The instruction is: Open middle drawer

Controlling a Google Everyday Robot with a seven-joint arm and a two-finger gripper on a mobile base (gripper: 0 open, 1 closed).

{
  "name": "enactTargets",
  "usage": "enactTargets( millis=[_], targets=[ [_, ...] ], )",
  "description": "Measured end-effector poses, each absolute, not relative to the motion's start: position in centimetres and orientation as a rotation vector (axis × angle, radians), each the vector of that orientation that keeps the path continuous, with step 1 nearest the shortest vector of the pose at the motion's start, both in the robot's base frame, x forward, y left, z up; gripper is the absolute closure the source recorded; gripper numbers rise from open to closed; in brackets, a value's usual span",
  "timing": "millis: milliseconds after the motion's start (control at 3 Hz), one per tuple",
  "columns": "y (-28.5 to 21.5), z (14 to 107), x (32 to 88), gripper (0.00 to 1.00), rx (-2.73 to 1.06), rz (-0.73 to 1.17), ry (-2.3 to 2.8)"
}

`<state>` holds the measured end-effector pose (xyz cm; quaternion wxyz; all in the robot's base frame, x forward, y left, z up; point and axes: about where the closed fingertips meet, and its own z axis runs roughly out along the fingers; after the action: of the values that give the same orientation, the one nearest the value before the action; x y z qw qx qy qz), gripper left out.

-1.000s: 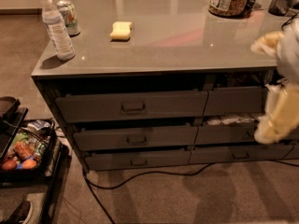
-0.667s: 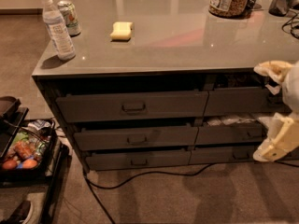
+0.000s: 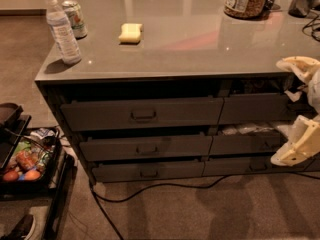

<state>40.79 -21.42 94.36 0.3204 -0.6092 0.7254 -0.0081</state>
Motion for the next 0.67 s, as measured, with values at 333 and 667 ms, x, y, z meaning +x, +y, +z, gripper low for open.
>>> enactTargets(
  millis=[333, 667],
  targets=[
    [-21.4, 94.9, 40.8, 0.00, -1.596, -0.082, 1.933],
    [-22.9, 91.4, 42.6, 0.00, -1.539, -0.098, 1.981]
  ],
)
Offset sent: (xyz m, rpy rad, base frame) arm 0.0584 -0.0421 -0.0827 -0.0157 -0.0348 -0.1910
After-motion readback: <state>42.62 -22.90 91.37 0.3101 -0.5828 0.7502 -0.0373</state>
